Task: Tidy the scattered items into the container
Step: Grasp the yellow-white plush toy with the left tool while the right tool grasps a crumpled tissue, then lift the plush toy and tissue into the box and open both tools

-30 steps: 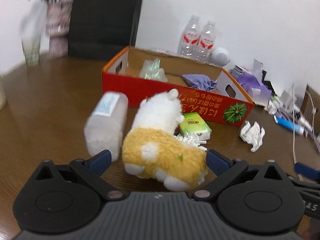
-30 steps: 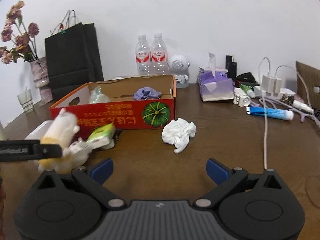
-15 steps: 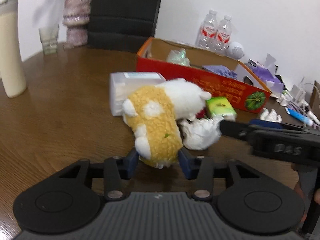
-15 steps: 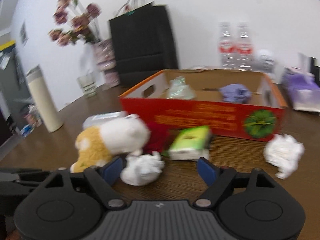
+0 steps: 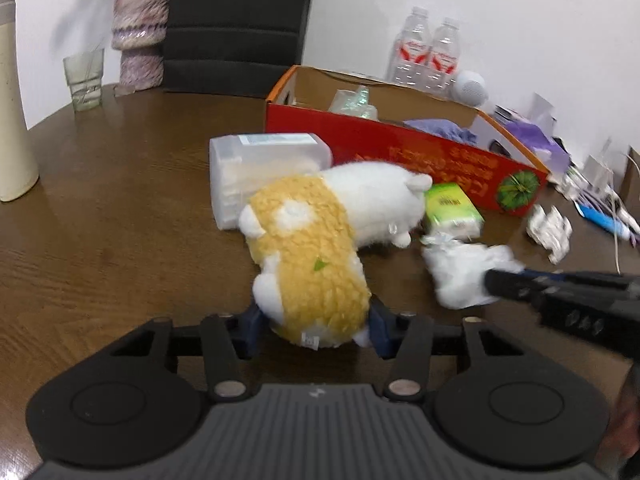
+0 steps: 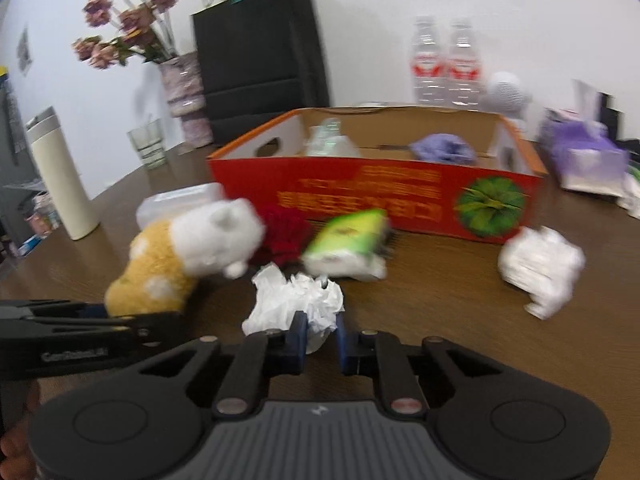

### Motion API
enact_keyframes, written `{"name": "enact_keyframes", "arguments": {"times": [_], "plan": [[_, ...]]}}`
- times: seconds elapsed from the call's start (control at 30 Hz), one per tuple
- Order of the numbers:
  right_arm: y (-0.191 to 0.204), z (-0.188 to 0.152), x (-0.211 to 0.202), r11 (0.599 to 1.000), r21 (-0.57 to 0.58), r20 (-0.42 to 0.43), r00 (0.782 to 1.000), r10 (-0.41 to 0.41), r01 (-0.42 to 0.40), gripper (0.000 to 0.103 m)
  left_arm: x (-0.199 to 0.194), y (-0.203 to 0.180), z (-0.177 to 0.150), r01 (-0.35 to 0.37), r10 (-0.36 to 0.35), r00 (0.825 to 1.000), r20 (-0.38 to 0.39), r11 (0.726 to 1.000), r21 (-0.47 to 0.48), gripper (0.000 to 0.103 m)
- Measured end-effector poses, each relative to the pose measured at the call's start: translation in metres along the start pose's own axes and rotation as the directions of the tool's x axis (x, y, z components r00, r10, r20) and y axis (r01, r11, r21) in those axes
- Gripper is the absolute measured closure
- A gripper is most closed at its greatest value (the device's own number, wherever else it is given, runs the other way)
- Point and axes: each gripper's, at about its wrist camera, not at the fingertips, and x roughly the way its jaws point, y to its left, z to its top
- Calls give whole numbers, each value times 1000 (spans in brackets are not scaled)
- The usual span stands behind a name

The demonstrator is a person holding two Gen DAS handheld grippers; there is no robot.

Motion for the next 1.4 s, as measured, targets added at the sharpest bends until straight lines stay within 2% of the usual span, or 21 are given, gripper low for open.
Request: {"name": "enact_keyframes", "arguments": {"times": [0.07, 0.17, 0.2, 0.23, 0.27, 0.3, 0.33, 0.37, 0.47, 0.53, 0.6, 0.7, 0.77, 0.8, 0.9, 0.93, 1.03, 1.17, 1.4], "plan": [[-8, -12, -20, 1000, 15, 2, 1000, -27, 27, 89, -15, -4, -14, -3, 2, 1000, 17, 999, 39, 53], [-14, -38, -51, 1000, 17, -7, 1000, 11, -11, 84, -41, -12, -38, 33, -36, 999, 25, 993, 109, 52], [-14, -45, -60, 1000, 12, -3, 1000, 18, -18, 77, -47, -13, -44, 46, -49, 999, 21, 991, 125, 51], [-12, -49, -67, 1000, 7, 4, 1000, 15, -15, 63, -51, -14, -48, 53, -55, 998, 12, 990, 134, 50], [-10, -52, -73, 1000, 1, 15, 1000, 11, -11, 55, -54, -15, -51, 53, -54, 998, 10, 989, 135, 49], [-8, -53, -77, 1000, -5, 26, 1000, 6, -6, 41, -57, -16, -52, 55, -57, 998, 13, 989, 137, 43], [-4, -53, -79, 1000, -14, 35, 999, 4, -3, 33, -57, -16, -51, 60, -63, 998, 19, 988, 144, 38], [-1, -52, -79, 1000, -29, 41, 999, 8, -6, 32, -57, -17, -49, 63, -68, 997, 29, 987, 149, 30], [9, -47, -64, 998, -64, 40, 999, -12, 15, 34, -46, -21, -37, 41, -46, 998, 30, 988, 150, 30], [15, -42, -54, 994, -96, 51, 998, -47, 52, 35, -34, -22, -29, 53, -52, 999, -10, 990, 130, 32], [17, -38, -46, 991, -118, 55, 996, -64, 70, 36, -25, -21, -25, 57, -53, 998, -38, 991, 123, 53], [16, -32, -32, 986, -144, 38, 996, -82, 87, 36, -23, -15, -26, 53, -51, 998, -30, 993, 101, 54], [13, -31, -24, 989, -133, 21, 998, -64, 67, 46, -28, -10, -29, 46, -45, 999, -11, 996, 79, 54], [11, -31, -20, 992, -118, 5, 999, -45, 45, 58, -31, -8, -31, 39, -39, 999, 1, 997, 68, 54], [15, -36, -22, 992, -120, 10, 999, -42, 43, 59, -44, 0, -34, 15, -17, 999, 39, 999, 35, 55], [18, -39, -24, 990, -131, 11, 999, -43, 44, 62, -48, 2, -34, 4, -5, 999, 50, 1000, 28, 55], [31, -48, -37, 985, -151, 33, 997, -74, 78, 67, -62, 4, -36, -20, 18, 996, 85, 1000, 15, 55], [48, -60, -77, 982, -139, 122, 986, -112, 129, 67, -86, -1, -39, -9, 5, 991, 131, 1000, 24, 54], [71, -81, -154, 979, -63, 258, 951, -172, 195, 66, -124, -19, -57, 40, -48, 979, 199, 998, 47, 54]]}}
